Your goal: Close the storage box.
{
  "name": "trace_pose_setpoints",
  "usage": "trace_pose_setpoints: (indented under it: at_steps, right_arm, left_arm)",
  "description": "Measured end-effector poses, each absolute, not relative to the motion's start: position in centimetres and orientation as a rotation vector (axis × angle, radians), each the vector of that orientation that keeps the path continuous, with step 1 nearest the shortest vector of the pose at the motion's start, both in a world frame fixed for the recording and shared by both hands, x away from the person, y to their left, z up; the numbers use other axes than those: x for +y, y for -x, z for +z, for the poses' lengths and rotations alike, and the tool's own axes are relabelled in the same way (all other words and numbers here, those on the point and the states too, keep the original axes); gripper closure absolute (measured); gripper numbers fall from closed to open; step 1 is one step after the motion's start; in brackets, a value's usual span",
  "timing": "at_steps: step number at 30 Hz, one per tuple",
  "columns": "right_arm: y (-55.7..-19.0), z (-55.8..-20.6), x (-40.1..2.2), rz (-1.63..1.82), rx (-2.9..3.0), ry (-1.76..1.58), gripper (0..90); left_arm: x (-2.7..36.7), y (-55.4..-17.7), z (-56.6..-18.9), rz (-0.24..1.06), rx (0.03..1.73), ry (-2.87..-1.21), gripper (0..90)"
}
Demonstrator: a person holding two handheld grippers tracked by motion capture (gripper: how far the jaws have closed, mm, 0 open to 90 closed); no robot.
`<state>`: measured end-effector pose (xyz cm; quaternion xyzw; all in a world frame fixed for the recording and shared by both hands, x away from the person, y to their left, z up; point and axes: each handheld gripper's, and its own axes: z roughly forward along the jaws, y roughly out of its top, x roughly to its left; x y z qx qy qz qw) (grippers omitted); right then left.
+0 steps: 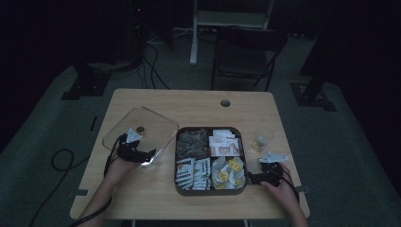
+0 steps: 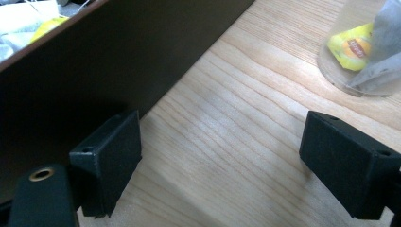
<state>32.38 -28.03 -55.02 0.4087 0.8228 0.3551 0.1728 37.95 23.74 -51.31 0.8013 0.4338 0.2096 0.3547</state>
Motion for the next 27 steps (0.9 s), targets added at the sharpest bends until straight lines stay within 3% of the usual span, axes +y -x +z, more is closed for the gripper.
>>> trace_pose_setpoints:
  at_steps: [17,19,25,27]
  right_arm:
    - [-32.4,-55.0,-28.0,1.008,2.334,-1.159,13.1]
    - [-32.4,-55.0,-28.0,1.008,2.334,-1.159,13.1]
    - [-32.4,-55.0,-28.0,1.008,2.334,-1.159,13.1]
    - [-32.4,-55.0,-28.0,1.008,2.334,-1.160,13.1]
  left_arm:
    - [24.7,-42.4,-52.2,0.586,1.276,-2.007,6.6]
    - [24.8,-42.7,-52.2,0.595,1.278,-1.998,14.0]
    - [24.9,-43.7,-52.5,0.614,1.321,-2.005,16.9]
    - [25.0,-44.0,-52.6,0.620,1.331,-2.002,23.3]
